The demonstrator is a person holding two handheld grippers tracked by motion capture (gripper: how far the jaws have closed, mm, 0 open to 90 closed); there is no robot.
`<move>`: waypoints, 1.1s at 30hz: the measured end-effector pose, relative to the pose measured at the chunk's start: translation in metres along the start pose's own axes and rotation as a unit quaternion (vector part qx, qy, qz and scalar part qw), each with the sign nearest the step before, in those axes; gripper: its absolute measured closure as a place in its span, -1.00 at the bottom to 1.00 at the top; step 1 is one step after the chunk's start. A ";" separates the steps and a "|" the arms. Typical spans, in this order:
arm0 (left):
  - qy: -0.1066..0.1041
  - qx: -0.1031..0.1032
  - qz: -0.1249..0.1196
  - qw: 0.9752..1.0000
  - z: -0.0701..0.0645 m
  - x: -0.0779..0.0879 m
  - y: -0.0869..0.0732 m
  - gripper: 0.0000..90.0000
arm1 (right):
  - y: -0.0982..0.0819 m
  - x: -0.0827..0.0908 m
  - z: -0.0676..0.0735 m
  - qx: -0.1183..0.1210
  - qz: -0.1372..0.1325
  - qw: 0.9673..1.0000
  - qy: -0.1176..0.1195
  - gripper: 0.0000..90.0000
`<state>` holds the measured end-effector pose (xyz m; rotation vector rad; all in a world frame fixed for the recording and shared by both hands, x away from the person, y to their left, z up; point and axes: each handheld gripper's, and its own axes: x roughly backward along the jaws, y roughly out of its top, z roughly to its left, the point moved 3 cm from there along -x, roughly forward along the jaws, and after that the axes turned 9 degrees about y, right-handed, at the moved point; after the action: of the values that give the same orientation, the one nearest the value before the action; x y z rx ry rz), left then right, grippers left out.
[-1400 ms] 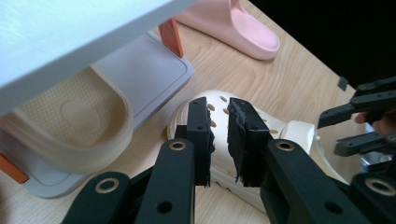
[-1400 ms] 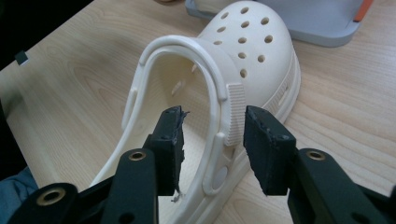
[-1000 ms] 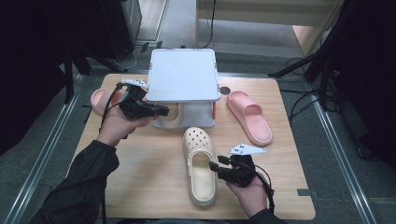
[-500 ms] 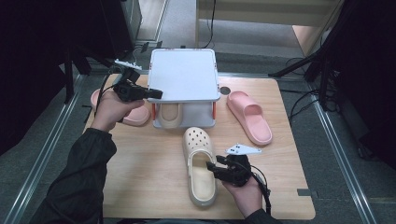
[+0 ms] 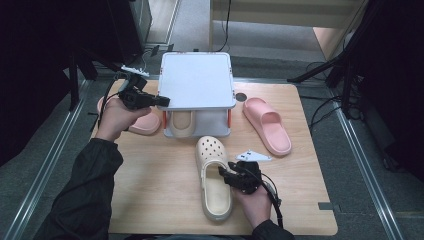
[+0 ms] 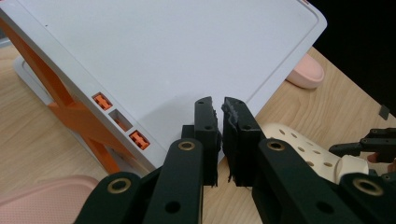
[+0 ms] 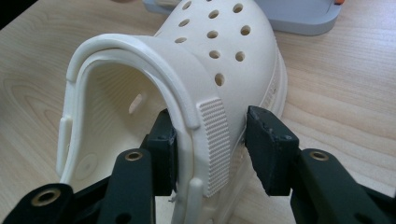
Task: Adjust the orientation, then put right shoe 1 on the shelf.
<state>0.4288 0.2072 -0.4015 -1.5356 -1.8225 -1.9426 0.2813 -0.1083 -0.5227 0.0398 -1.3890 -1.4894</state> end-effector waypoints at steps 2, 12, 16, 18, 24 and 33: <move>-0.001 0.000 -0.001 1.000 0.000 0.000 0.000 0.86 | 0.001 0.001 0.000 0.001 -0.004 1.000 -0.006 0.42; -0.007 0.003 -0.005 1.000 0.001 0.000 -0.001 0.86 | 0.015 0.010 -0.015 -0.011 -0.017 1.000 -0.015 0.71; -0.007 0.003 -0.005 1.000 0.001 0.000 -0.001 0.86 | 0.027 0.015 -0.020 -0.014 -0.022 0.999 -0.026 0.71; -0.007 0.009 -0.011 1.000 0.001 -0.001 -0.002 0.86 | 0.031 0.017 -0.022 -0.015 -0.027 0.999 -0.029 0.71; -0.012 0.012 -0.013 1.000 0.002 -0.001 -0.003 0.87 | 0.052 0.016 -0.028 -0.010 -0.038 0.998 -0.046 0.70; -0.013 0.009 -0.012 1.000 0.001 0.000 -0.003 0.86 | 0.076 -0.003 -0.041 -0.014 -0.036 0.997 -0.064 0.70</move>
<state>0.4278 0.2091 -0.4043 -1.5461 -1.8729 -1.9195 0.3569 -0.1183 -0.4820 -0.0250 -1.4817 -1.5946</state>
